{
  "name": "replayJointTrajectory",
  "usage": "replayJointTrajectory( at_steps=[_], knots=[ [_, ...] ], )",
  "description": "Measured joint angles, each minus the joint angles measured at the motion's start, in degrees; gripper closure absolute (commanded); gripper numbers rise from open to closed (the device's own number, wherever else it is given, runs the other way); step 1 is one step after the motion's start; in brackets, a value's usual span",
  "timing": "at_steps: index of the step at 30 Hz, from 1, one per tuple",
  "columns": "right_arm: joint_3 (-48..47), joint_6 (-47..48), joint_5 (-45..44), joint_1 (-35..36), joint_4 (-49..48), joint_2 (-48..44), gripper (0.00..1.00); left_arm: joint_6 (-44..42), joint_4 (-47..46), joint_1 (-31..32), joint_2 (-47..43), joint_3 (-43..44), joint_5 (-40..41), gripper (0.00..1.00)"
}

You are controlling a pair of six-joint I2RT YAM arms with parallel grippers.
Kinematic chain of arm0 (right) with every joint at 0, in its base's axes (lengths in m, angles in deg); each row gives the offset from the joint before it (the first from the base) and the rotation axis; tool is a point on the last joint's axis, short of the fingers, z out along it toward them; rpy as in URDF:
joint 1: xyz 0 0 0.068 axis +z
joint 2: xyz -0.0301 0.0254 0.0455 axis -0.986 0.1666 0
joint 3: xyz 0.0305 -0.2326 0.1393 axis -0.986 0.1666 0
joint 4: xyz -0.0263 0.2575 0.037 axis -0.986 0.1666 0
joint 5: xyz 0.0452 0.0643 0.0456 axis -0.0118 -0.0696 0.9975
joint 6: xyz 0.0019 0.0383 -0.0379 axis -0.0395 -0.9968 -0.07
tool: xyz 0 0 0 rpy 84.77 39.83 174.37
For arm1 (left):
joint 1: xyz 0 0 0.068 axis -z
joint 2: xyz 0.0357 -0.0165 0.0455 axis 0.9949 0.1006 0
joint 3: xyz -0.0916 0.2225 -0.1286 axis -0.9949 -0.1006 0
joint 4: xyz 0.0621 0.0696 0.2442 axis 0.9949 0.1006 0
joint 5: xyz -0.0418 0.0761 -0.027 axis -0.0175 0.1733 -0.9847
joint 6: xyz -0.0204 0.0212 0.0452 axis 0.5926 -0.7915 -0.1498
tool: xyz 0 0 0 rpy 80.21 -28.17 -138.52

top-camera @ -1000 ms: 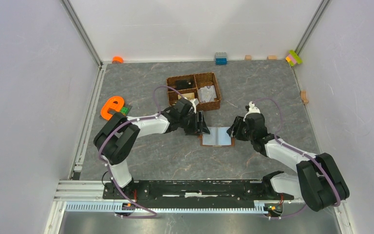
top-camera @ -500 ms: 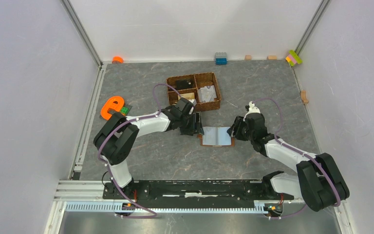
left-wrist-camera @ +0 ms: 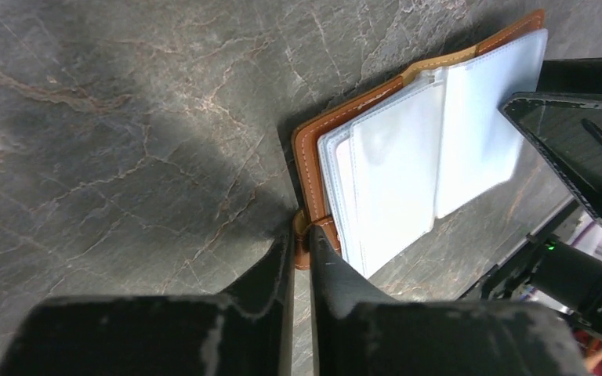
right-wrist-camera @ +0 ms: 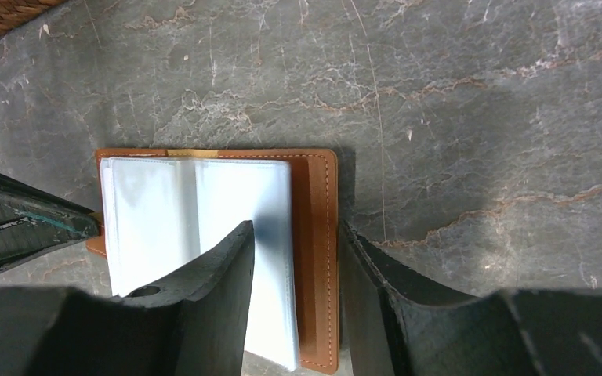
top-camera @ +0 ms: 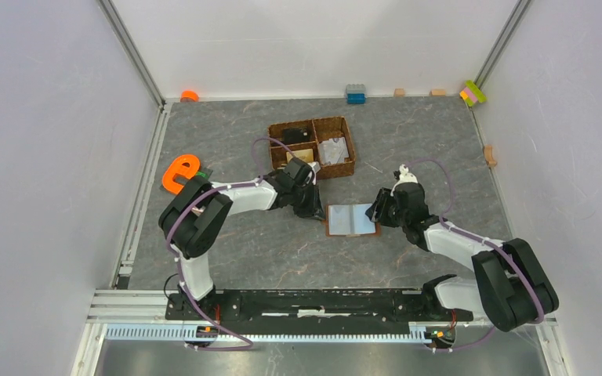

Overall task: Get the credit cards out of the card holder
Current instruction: Pick up the card holder from the center of the board.

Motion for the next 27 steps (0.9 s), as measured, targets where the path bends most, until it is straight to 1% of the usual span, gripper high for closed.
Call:
replayJointTrajectory(
  at_steps=[2,3,10,14,15,16,18,19,20,22,25,27],
  knots=[
    [0.0,0.2,-0.1,0.0,-0.7,0.7,0.52,0.1,-1.5,-0.4,0.0,-0.9,-1.2,0.97],
    [0.0,0.2,-0.1,0.0,-1.0,0.9,0.53,0.2,-2.6,-0.7,-0.1,-1.5,-2.0,0.98],
    [0.3,0.8,1.4,0.2,-2.3,1.1,0.56,1.9,-11.1,-2.4,-3.8,-8.3,-6.1,0.98],
    [2.1,1.3,2.9,0.2,-4.7,0.6,0.54,2.1,-12.9,-2.8,-5.0,-8.8,-7.2,0.98],
    [2.3,1.3,3.2,0.1,-5.1,0.6,0.52,2.2,-12.9,-2.9,-4.9,-8.8,-7.5,0.98],
    [2.4,1.3,3.7,0.1,-5.7,0.6,0.48,2.4,-12.9,-2.9,-4.8,-8.7,-7.7,0.98],
    [2.7,1.3,4.9,0.1,-6.9,0.6,0.32,2.7,-12.5,-3.0,-4.2,-8.4,-7.7,0.98],
    [2.7,1.1,5.9,0.1,-7.4,0.6,0.26,2.8,-12.3,-3.0,-4.0,-8.3,-7.7,0.98],
    [2.8,1.0,6.7,0.1,-7.9,0.6,0.23,2.8,-12.3,-3.0,-3.7,-8.1,-7.7,0.97],
    [2.9,1.2,8.6,0.2,-8.8,0.6,0.24,2.8,-12.3,-3.0,-3.3,-7.9,-7.8,0.97],
    [2.9,1.2,9.9,0.2,-9.8,1.0,0.33,2.9,-12.5,-3.0,-3.2,-7.9,-7.9,0.97],
    [3.0,1.1,10.5,0.2,-10.5,1.5,0.36,2.9,-12.5,-3.0,-3.2,-7.9,-7.9,0.97]
  ],
)
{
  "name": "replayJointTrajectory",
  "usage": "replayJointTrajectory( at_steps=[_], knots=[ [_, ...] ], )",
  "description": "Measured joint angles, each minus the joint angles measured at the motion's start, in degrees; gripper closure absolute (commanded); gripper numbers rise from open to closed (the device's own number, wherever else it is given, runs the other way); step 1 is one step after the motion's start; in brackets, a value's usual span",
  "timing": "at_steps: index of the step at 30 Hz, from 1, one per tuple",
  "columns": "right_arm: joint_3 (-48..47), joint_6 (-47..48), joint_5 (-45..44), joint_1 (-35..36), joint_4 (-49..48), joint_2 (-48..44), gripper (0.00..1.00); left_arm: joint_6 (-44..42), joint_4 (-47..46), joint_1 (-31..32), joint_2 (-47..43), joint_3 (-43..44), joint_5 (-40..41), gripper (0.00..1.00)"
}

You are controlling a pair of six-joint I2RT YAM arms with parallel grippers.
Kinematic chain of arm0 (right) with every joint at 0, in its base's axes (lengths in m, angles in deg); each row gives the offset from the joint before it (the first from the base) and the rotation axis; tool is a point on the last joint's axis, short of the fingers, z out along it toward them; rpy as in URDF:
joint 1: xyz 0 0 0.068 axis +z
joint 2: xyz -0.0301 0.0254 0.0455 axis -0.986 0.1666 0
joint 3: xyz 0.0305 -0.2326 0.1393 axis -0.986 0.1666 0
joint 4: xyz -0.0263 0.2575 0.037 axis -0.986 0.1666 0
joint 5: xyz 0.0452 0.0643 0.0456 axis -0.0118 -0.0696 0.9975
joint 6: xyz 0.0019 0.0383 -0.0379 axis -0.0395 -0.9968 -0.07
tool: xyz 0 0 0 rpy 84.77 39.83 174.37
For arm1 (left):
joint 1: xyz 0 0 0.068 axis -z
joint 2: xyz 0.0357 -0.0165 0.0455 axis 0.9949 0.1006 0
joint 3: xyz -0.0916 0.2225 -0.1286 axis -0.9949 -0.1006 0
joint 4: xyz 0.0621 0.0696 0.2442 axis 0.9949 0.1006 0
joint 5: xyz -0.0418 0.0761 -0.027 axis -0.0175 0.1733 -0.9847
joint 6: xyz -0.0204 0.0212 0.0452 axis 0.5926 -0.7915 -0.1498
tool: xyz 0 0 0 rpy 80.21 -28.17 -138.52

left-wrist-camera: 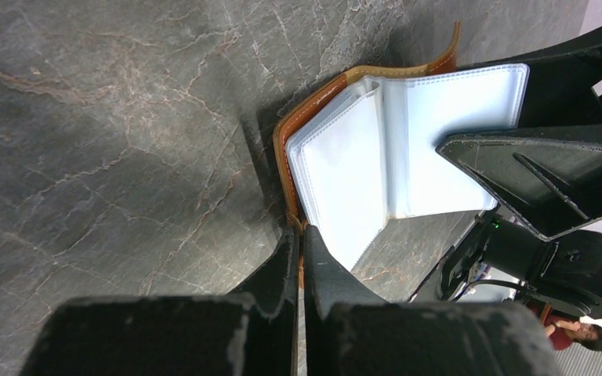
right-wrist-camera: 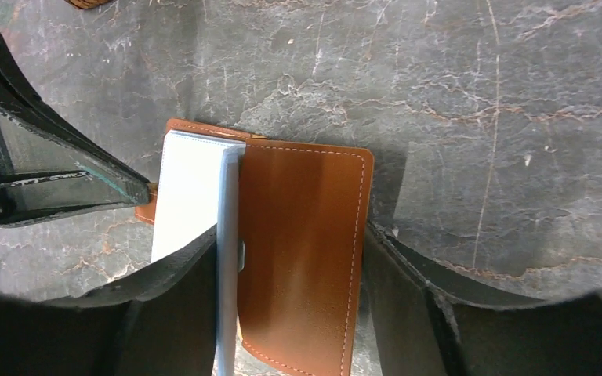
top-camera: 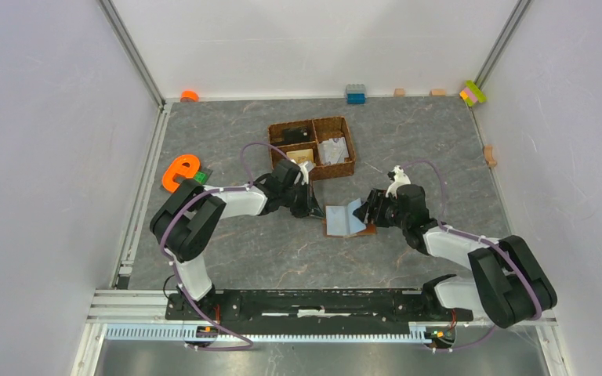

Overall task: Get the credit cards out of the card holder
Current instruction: Pick up the card holder from the center of the board.

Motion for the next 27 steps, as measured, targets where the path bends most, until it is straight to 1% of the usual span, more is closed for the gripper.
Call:
replayJointTrajectory(
  at_steps=[6,9,10,12,13,15,17,24,25,27],
  knots=[
    [0.6,-0.9,2.3,0.0,-2.3,0.7,0.34,0.5,0.0,0.0,0.0,0.0,0.0,0.97],
    [0.7,-1.0,3.0,0.0,-2.8,0.7,0.45,0.6,0.0,0.0,0.0,0.0,0.0,0.97],
    [0.7,-1.1,3.1,0.0,-2.9,0.7,0.47,0.6,0.0,0.0,0.0,0.0,0.0,0.97],
    [0.7,-1.3,3.1,0.0,-3.2,0.7,0.47,0.6,0.0,0.0,0.0,0.0,0.0,0.97],
    [0.7,-1.4,3.2,0.0,-3.5,0.7,0.46,0.6,0.0,0.0,0.0,0.0,0.0,0.97],
    [0.7,-1.4,3.4,0.1,-4.0,0.8,0.38,0.6,0.0,0.0,0.0,0.0,0.0,0.97],
    [0.7,-1.4,3.5,0.4,-4.2,1.2,0.34,0.6,0.0,0.0,0.1,0.0,0.0,0.97],
    [0.0,-1.3,4.8,2.0,-5.1,4.2,0.28,0.7,0.0,0.0,0.6,0.0,0.0,0.97],
    [-0.1,-1.3,4.8,2.1,-5.1,4.3,0.25,0.7,0.0,0.0,0.6,0.0,0.0,0.97],
    [-0.2,-1.4,4.7,2.2,-5.1,4.2,0.13,0.7,0.0,0.0,0.6,0.0,0.1,0.97]
  ],
)
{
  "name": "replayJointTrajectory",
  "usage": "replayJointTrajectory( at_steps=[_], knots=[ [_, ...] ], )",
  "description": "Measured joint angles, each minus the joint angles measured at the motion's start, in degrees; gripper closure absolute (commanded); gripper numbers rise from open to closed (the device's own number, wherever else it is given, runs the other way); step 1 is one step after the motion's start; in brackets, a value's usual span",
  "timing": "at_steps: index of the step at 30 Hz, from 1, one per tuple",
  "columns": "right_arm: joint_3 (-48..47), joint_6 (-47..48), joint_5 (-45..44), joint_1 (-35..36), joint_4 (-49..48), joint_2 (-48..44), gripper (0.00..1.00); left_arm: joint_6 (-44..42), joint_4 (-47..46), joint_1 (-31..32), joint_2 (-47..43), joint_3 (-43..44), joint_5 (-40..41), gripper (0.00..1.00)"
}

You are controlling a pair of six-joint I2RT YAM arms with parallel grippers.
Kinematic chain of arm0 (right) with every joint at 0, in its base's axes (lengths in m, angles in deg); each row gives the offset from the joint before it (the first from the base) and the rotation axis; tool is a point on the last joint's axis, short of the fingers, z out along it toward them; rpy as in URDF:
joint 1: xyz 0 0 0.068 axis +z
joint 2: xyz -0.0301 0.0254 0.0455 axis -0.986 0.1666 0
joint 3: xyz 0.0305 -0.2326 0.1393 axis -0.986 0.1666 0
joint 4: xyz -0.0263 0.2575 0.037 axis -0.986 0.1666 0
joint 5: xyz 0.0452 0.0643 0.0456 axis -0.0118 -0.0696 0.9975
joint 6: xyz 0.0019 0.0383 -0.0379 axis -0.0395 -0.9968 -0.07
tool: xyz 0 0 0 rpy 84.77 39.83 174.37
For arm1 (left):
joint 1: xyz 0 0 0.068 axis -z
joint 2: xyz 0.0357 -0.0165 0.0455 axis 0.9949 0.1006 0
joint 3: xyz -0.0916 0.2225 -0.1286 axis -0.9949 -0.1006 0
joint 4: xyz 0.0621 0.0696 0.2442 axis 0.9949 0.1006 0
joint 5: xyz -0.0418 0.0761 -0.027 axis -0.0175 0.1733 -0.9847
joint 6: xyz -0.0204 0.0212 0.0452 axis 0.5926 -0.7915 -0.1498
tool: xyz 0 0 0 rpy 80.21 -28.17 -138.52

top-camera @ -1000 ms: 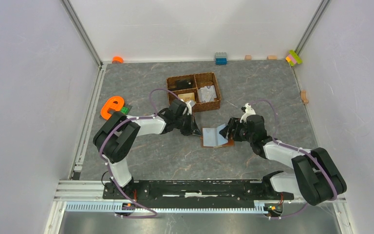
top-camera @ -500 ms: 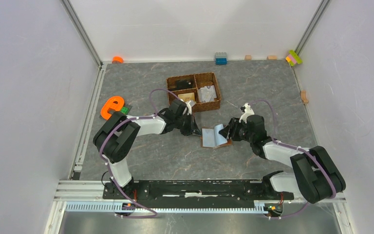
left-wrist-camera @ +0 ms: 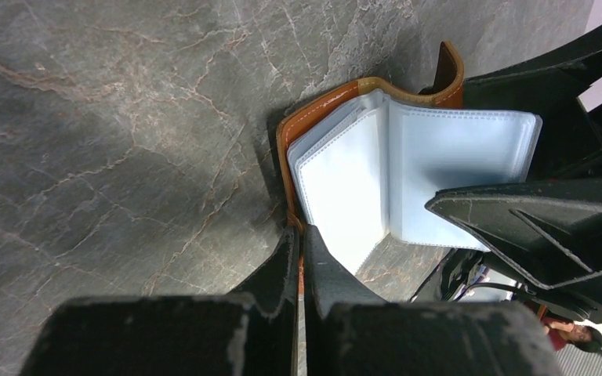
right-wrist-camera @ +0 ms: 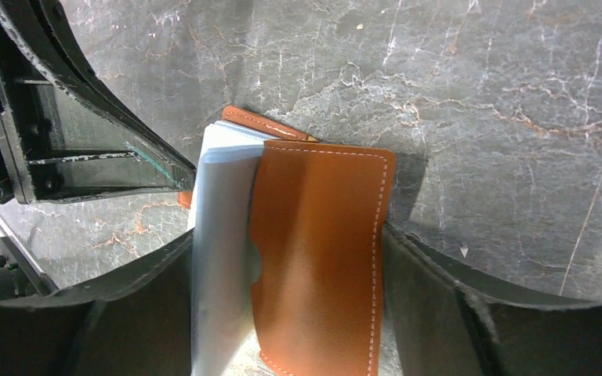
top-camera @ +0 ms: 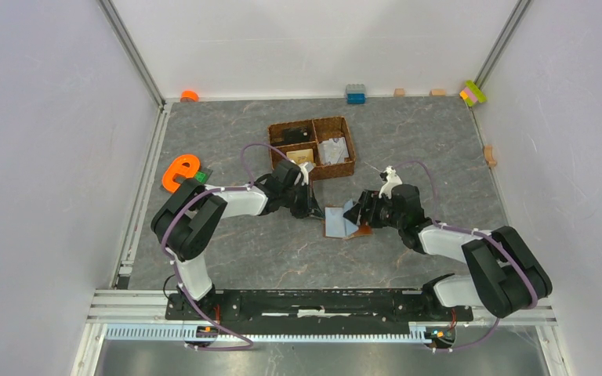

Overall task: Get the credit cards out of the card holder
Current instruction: Pick up the card holder from the center of the board.

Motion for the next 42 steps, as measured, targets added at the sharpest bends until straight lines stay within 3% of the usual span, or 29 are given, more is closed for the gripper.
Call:
replayJointTrajectory(
  at_steps=[2,5,22,26,37,42],
  knots=[
    [-0.2,0.0,0.0,0.1,0.1,-0.4,0.03,0.0,0.0,0.0,0.0,0.0,0.1,0.97],
    [-0.6,0.2,-0.5,0.4,0.9,-1.0,0.02,0.0,0.0,0.0,0.0,0.0,0.3,0.97],
    [-0.8,0.7,-6.4,0.4,9.1,-6.0,0.71,0.0,-0.2,-0.5,-0.1,0.0,0.3,0.96],
    [-0.8,0.5,-7.1,0.4,9.6,-6.3,0.87,0.0,-0.3,-0.6,-0.1,0.0,0.3,0.89],
    [-1.4,0.3,-7.1,0.7,10.5,-6.3,0.91,1.4,-0.6,-0.7,-0.1,0.0,0.4,0.57],
    [-1.4,0.3,-6.9,0.6,10.5,-6.8,1.0,1.7,-0.5,-0.7,-0.1,0.0,0.6,0.5]
  ],
)
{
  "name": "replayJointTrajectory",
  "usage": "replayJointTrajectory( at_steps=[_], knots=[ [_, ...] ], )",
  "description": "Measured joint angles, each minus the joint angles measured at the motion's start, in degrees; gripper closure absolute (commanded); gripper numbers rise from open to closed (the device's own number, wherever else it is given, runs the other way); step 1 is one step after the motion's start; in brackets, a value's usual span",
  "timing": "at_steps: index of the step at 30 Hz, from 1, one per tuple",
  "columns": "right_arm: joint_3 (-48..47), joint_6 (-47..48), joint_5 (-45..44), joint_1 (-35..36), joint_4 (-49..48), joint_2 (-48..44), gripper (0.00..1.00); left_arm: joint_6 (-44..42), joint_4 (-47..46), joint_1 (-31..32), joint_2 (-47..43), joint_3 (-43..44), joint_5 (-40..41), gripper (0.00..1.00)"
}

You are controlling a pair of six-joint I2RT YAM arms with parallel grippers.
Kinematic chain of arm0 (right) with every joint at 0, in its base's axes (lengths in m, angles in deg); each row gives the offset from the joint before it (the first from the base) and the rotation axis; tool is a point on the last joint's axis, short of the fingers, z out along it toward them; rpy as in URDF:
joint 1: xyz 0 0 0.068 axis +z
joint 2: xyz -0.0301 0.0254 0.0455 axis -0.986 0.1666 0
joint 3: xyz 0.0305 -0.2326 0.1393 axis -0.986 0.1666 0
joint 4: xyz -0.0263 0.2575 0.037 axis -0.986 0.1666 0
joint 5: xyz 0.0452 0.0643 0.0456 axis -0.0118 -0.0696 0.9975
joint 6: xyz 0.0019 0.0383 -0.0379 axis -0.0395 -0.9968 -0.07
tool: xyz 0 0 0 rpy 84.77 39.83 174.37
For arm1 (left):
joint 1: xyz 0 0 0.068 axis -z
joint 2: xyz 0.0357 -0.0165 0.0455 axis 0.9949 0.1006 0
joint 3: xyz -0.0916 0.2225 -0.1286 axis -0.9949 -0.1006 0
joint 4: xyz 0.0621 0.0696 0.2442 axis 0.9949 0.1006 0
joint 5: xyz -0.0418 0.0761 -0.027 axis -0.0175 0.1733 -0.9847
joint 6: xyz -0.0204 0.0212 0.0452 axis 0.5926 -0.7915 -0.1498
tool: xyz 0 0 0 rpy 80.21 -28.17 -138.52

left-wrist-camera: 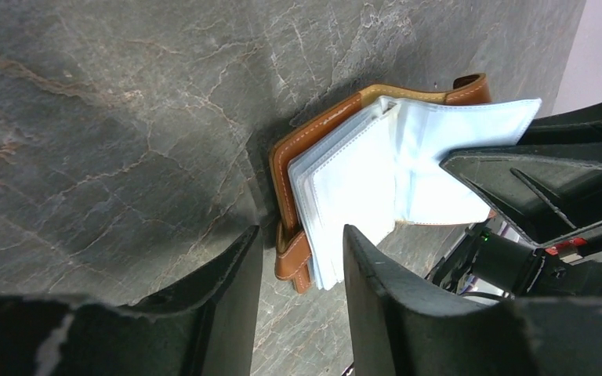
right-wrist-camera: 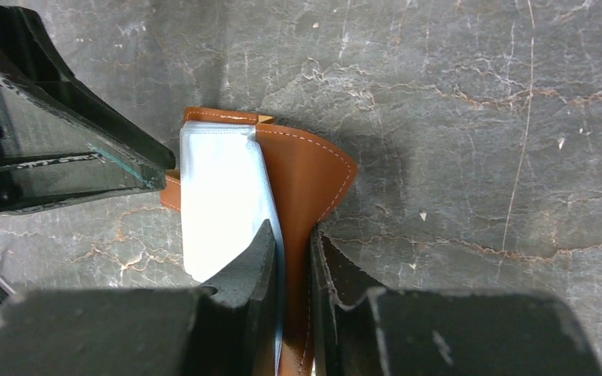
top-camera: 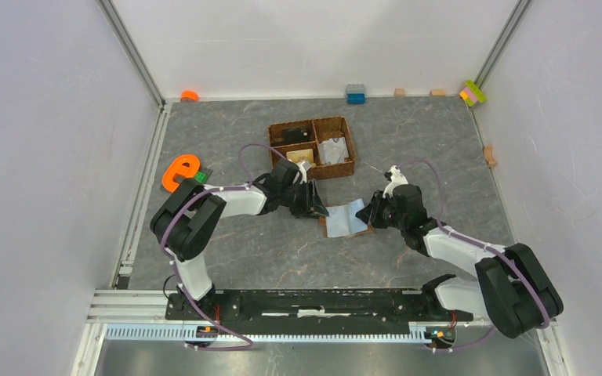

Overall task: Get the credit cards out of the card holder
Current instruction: Pick up the card holder from the center of the board.

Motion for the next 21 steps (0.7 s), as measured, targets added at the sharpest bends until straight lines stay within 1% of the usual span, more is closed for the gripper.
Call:
replayJointTrajectory(
  at_steps=[3,7,13,17,18,21],
  knots=[
    [0.5,0.0,1.0,-0.5,-0.7,-1.1,1.0,0.4,-0.7,0.0,-0.2,-0.5,0.0,0.47],
    [2.8,-0.6,4.0,-2.0,-3.8,-3.2,1.0,1.4,-4.7,0.0,-0.7,-2.6,-0.8,0.45],
    [6.9,-2.7,9.2,-4.2,-8.8,-9.1,1.0,2.1,-11.0,0.0,-6.9,-7.9,-1.3,0.41],
    [7.2,-4.0,12.1,-5.5,-11.3,-14.2,1.0,2.9,-17.8,0.0,-11.4,-11.1,-1.8,0.34],
    [7.3,-4.3,12.7,-5.8,-12.0,-15.5,1.0,3.2,-19.9,0.0,-12.3,-12.1,-2.0,0.3],
    [7.7,-5.3,14.5,-6.9,-13.6,-19.4,1.0,4.0,-25.3,0.0,-14.1,-14.4,-2.6,0.24]
  ],
)
